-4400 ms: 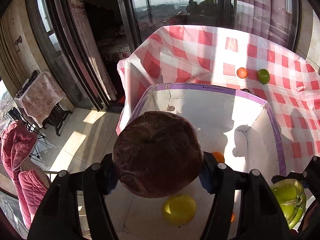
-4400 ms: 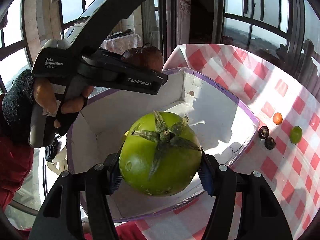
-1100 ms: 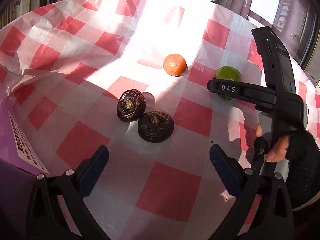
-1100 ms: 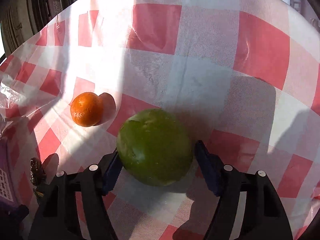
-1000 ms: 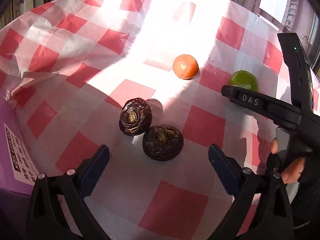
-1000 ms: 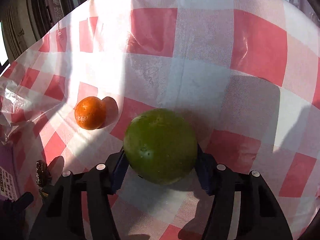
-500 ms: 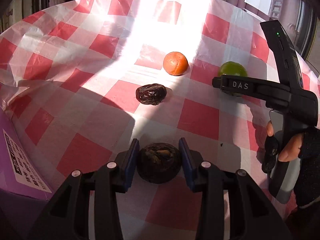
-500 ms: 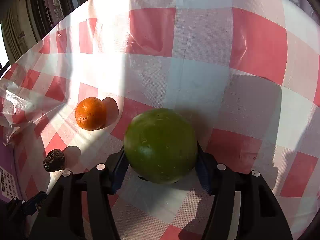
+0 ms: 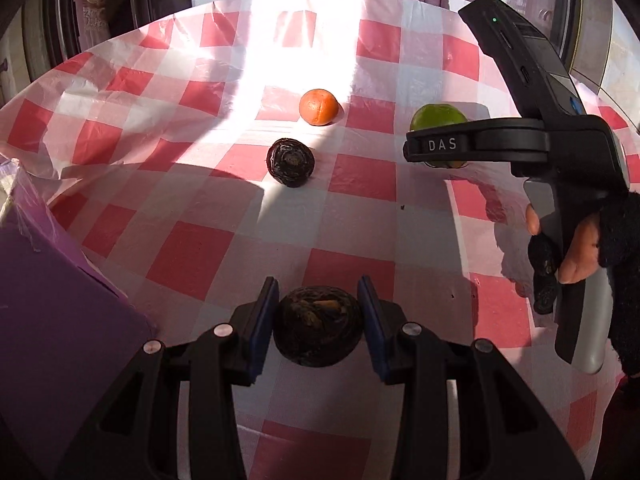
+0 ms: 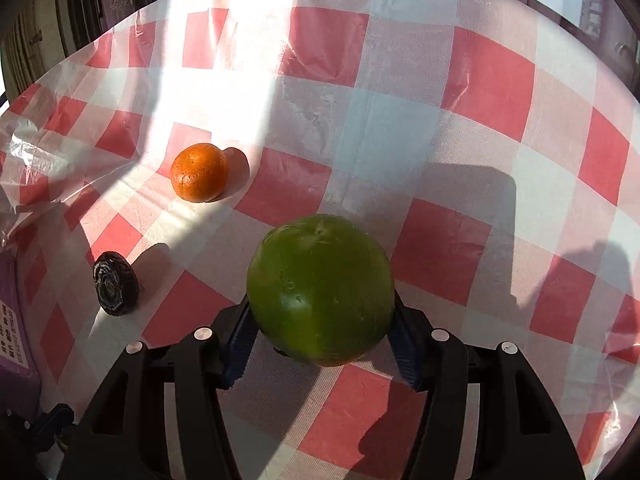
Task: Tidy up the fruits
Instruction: 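Lift the date with the left tool while the right tool releases the lime and grasps a green tomato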
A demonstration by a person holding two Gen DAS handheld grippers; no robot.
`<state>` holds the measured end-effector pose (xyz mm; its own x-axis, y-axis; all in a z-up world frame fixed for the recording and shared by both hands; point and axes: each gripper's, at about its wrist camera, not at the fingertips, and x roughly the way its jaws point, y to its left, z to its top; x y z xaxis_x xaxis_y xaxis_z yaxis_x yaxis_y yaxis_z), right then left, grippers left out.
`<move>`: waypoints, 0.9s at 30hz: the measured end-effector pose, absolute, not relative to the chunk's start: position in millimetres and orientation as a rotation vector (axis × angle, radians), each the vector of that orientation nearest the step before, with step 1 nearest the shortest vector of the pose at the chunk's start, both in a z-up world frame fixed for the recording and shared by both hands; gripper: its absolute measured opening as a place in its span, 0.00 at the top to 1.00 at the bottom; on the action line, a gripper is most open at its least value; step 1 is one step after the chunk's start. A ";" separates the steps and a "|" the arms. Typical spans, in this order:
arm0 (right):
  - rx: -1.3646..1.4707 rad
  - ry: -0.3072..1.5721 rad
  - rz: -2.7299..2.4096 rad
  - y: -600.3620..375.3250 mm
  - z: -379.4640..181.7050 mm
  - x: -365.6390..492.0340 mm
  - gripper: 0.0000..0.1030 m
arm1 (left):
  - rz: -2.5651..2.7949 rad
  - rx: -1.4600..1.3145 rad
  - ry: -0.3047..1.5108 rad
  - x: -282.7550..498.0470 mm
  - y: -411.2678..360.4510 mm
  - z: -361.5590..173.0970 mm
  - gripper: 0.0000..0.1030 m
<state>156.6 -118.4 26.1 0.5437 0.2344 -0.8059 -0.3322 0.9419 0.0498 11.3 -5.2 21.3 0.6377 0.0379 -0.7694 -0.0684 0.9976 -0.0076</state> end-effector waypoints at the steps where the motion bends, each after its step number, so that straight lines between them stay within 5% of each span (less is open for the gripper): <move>1: -0.080 0.941 0.334 -126.0 28.8 141.0 0.44 | 0.052 -0.033 0.877 5.4 -7.2 22.2 0.61; 10: -0.008 0.876 0.280 -168.3 48.1 12.6 0.49 | -0.031 0.006 0.860 -47.8 -18.3 35.1 0.60; 12: 0.027 0.839 0.275 -176.0 58.4 -7.4 0.81 | -0.040 0.011 0.844 -58.7 -16.7 41.8 0.60; 13: 0.049 0.827 0.269 -177.3 63.8 -16.2 0.90 | -0.044 0.011 0.838 -63.3 -15.9 45.3 0.60; 17: 0.017 0.824 0.239 -175.1 67.9 -31.8 0.89 | -0.052 0.005 0.827 -77.2 -8.5 53.7 0.60; 20: 0.082 0.837 0.206 -192.0 57.3 -29.3 0.70 | -0.048 -0.014 0.851 -82.2 1.4 45.4 0.60; 21: 0.117 0.839 0.206 -198.3 53.6 -27.7 0.45 | -0.049 -0.020 0.862 -83.7 4.2 40.8 0.60; 23: 0.165 0.833 0.221 -204.0 47.6 -24.6 0.24 | -0.050 -0.027 0.881 -85.8 7.2 31.8 0.60; 27: 0.078 0.864 0.273 -177.7 43.9 -13.6 0.21 | -0.073 -0.030 0.890 -94.2 8.5 21.4 0.60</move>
